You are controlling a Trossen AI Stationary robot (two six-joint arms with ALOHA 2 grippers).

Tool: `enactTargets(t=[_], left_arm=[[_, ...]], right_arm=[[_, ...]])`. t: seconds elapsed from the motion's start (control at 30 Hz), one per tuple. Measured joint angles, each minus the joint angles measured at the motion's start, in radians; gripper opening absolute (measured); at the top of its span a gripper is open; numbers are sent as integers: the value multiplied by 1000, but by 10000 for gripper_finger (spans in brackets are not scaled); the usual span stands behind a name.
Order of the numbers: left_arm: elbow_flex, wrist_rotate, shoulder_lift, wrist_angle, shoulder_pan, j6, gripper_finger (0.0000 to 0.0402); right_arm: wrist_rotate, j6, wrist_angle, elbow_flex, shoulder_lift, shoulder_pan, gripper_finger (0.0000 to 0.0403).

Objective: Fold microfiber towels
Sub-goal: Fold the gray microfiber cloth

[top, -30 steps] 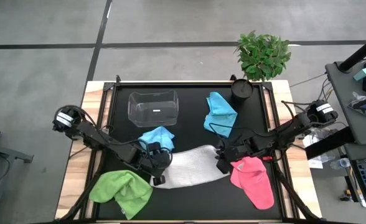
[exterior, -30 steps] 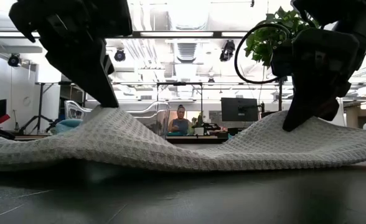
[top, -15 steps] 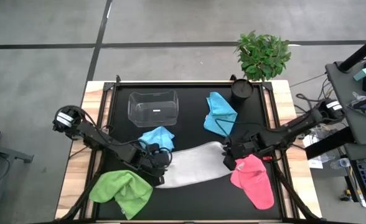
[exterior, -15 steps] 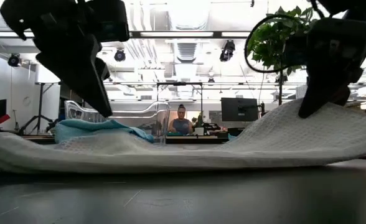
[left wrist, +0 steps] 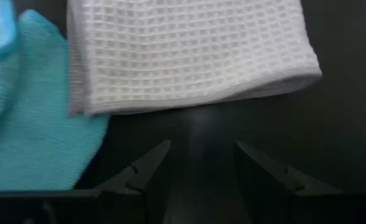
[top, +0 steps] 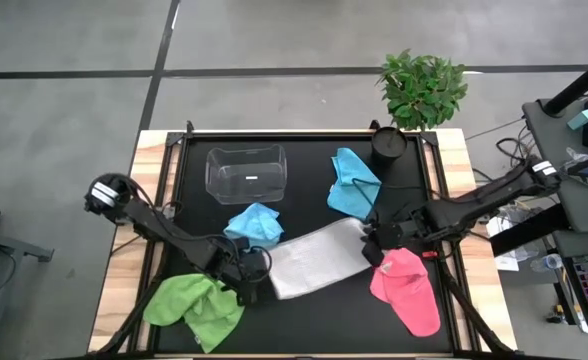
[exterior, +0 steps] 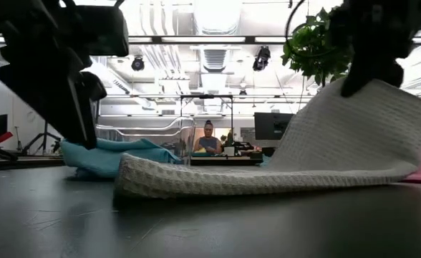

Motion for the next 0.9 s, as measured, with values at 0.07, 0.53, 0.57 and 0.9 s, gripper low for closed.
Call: enactTargets(t=[0.07,0.53,0.57,0.9], left_arm=[[-2,-4,13,41,0,1,157],[-53,-8,90,175,-1,2,157],[-56,-9,93,185,-1,3,157],[-64,-31,99,208,-1,2,157]], right_arm=[[-9,-17,85,3,56,0,9],[-97,-184,591,183,527,-36,9],[-97,-196,593,211,558,-41,9],[-95,-337,538,447,780,-72,9]])
